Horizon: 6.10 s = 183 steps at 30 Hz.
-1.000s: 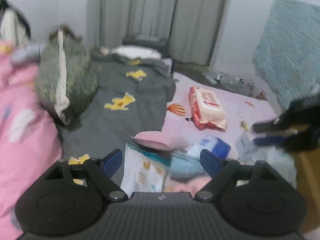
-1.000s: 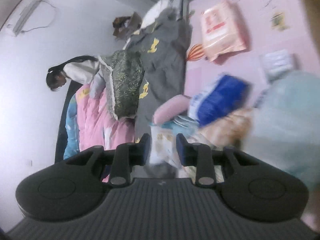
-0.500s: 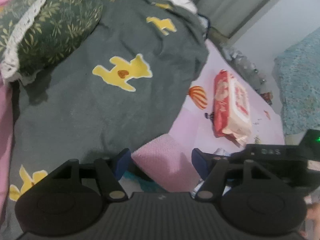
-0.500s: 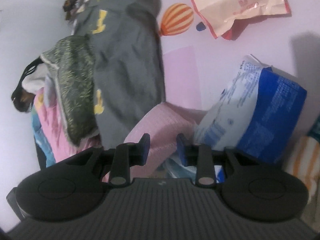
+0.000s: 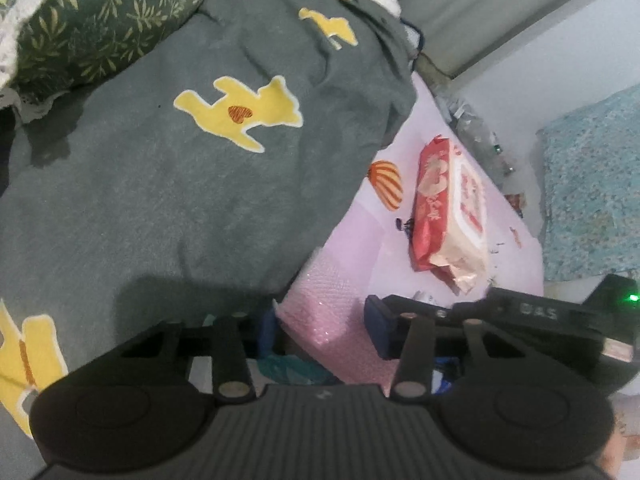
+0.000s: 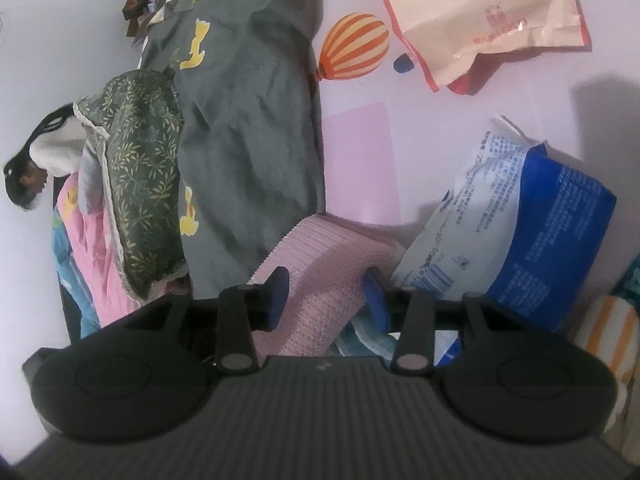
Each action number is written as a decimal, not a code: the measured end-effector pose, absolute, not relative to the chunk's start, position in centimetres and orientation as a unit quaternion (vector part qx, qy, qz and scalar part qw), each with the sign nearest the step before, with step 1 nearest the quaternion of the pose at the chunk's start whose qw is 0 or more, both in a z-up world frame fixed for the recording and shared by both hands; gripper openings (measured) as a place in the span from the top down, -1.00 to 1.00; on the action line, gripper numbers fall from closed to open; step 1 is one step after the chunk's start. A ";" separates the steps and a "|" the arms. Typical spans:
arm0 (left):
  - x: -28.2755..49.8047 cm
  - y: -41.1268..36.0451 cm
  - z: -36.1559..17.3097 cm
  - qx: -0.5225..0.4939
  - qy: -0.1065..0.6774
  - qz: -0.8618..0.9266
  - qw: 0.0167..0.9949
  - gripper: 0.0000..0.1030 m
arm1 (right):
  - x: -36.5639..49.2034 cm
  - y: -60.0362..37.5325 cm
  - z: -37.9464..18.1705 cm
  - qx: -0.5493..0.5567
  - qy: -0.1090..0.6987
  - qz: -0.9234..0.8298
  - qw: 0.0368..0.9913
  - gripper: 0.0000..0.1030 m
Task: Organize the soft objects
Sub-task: 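Grasp the pink mesh sponge with the right gripper, then carry the pink sponge with the right gripper into the cardboard box, then release the sponge beside the bandage box and withdraw the right gripper, then grasp the white Cotton Swab bag with the right gripper, then carry the Cotton Swab bag with the right gripper into the cardboard box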
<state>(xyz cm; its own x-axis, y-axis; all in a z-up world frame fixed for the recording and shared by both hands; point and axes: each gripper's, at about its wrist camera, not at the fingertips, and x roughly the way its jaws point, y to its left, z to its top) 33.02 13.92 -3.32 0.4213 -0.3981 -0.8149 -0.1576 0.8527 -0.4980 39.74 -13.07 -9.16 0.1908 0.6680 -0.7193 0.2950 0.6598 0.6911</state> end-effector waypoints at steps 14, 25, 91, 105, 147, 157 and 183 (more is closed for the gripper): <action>26.1 12.3 3.8 -0.256 0.473 -0.135 0.832 0.34 | 36.6 -15.6 -5.5 0.413 0.577 0.193 0.678 0.32; 21.3 9.1 -0.9 -0.261 0.491 -0.153 0.817 0.28 | 30.3 -19.1 -4.1 0.339 0.573 0.187 0.723 0.32; 26.8 -34.0 -2.3 0.015 0.543 -0.347 0.765 -0.18 | 26.6 -56.1 -7.9 0.275 0.524 -0.027 0.806 0.38; 18.6 -23.9 6.6 -0.023 0.430 -0.331 0.840 -0.93 | 15.7 -55.0 2.0 0.407 0.390 0.059 0.824 0.34; 20.5 11.3 -3.6 -0.008 0.459 -0.018 0.888 0.26 | 29.2 -4.5 -6.0 0.251 0.604 0.207 0.728 0.33; 21.4 11.8 -4.3 -0.027 0.461 -0.025 0.887 0.44 | 31.7 -3.6 -9.1 0.276 0.623 0.191 0.707 0.25; 15.5 6.9 8.3 -0.042 0.339 -0.072 0.937 0.76 | 27.1 -9.3 0.8 0.362 0.511 0.290 0.724 0.59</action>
